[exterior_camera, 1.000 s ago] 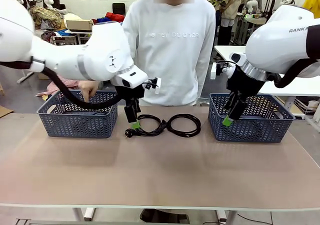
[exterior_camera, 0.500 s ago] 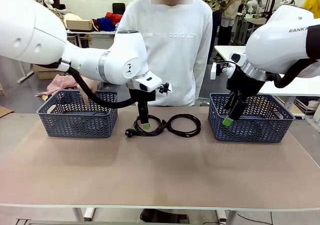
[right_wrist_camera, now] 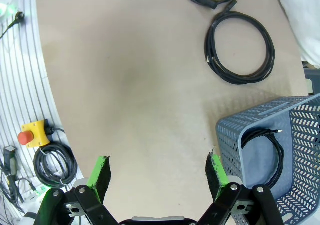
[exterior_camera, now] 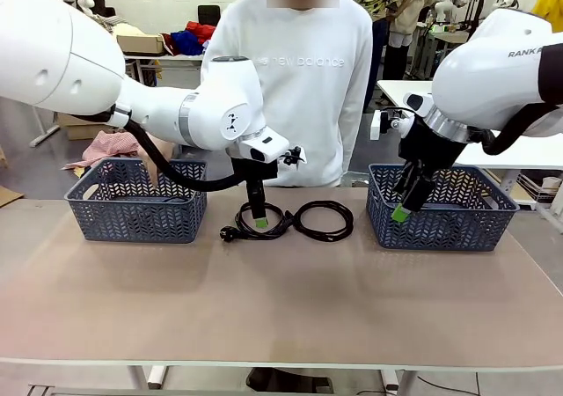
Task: Organize the cables according to human instructions.
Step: Pick up a bundle of cables and place it in the basket indicated by the human.
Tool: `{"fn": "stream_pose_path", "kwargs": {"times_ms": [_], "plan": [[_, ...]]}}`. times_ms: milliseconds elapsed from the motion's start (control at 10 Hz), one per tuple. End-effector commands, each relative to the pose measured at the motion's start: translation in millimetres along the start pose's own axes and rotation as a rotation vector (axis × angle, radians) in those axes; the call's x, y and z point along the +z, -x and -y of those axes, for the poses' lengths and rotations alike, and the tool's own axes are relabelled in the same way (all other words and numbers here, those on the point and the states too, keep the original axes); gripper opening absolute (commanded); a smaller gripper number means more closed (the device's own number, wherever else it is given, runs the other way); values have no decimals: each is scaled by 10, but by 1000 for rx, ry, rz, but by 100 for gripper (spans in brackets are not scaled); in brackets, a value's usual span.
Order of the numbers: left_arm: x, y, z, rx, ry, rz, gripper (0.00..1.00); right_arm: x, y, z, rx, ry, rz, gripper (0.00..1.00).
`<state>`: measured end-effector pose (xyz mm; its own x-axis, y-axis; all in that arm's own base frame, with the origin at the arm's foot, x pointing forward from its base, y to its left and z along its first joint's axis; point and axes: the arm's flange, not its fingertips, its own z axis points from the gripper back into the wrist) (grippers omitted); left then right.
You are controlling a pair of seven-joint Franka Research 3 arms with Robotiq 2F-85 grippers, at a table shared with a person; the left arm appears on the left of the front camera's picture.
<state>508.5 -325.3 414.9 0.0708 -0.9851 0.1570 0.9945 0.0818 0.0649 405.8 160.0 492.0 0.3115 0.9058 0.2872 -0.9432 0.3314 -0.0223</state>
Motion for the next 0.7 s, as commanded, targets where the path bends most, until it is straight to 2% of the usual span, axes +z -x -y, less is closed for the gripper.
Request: {"fn": "stream_pose_path", "kwargs": {"times_ms": [0,200,600], "plan": [[14,25,1,-6,-5,-4,100,19,-29,4,1,1,-2,100],[0,-8,6,-2,0,1,100,19,-29,4,1,1,-2,100],[-296,-61,-272,-7,-8,-24,100,19,-29,4,1,1,-2,100]]}}
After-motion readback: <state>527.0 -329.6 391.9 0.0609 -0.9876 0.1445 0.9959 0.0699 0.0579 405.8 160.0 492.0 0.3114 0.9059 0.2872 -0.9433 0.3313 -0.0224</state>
